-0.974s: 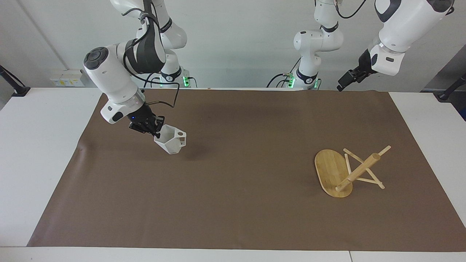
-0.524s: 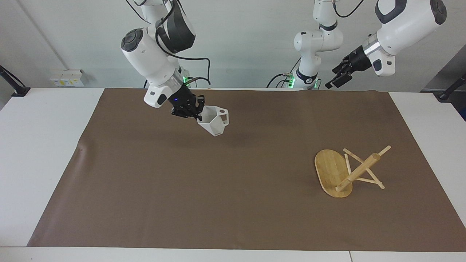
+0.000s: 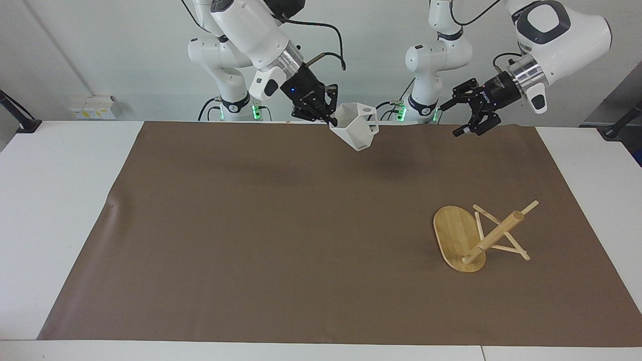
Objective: Hang cup on rack
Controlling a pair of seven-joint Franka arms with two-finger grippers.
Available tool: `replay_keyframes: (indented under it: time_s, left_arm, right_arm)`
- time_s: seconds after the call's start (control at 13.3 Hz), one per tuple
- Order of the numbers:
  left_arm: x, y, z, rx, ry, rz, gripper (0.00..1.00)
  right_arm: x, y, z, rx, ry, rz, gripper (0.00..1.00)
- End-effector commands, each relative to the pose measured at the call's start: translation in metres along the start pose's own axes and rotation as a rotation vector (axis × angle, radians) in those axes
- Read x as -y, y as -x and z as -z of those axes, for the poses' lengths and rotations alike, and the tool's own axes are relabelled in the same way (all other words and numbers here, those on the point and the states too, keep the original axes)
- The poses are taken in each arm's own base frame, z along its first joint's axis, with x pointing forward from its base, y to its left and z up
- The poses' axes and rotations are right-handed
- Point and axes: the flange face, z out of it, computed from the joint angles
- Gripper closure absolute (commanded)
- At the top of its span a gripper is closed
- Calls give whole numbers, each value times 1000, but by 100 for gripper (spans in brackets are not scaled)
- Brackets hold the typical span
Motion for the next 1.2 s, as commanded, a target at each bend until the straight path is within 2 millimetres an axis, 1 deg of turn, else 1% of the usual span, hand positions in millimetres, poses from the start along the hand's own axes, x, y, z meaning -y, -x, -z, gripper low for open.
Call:
replay_keyframes:
  time_s: [0.0, 0.07, 0.22, 0.3, 0.45, 0.52, 0.6, 0.67, 0.75, 0.82, 0.9, 1.12]
  left_arm:
    - [-6, -10, -6, 106, 38, 85, 0]
    - [-8, -9, -10, 125, 33, 92, 0]
    - [-13, -7, -26, 167, 8, 105, 0]
    - [-12, -3, -39, 169, -20, 101, 0]
    - [-13, 0, -51, 178, -39, 98, 0]
    - [-11, 9, -61, 185, -44, 88, 0]
    - [-10, 16, -71, 177, -43, 75, 0]
    - [-12, 15, -76, 173, -40, 74, 0]
    - [-12, 19, -91, 173, -52, 61, 0]
    - [-7, 29, -103, 168, -66, 39, 0]
    - [-5, 31, -105, 169, -73, 33, 0]
    - [-5, 34, -106, 184, -78, 26, 0]
  right_arm:
    - [17, 5, -3, -25, -46, -59, 100]
    - [20, 7, -5, -30, -52, -65, 100]
    - [21, 9, -7, -28, -51, -64, 100]
    - [20, 9, -9, -24, -49, -65, 100]
    - [27, 17, -17, -15, -51, -50, 100]
    - [29, 16, -19, -19, -65, -64, 100]
    - [35, 20, -24, -15, -92, -75, 100]
    - [40, 24, -29, -22, -103, -73, 100]
    - [39, 25, -33, -30, -104, -79, 100]
    - [44, 30, -39, -24, -108, -72, 100]
    - [45, 30, -45, -20, -114, -75, 100]
    - [47, 29, -46, -35, -125, -96, 100]
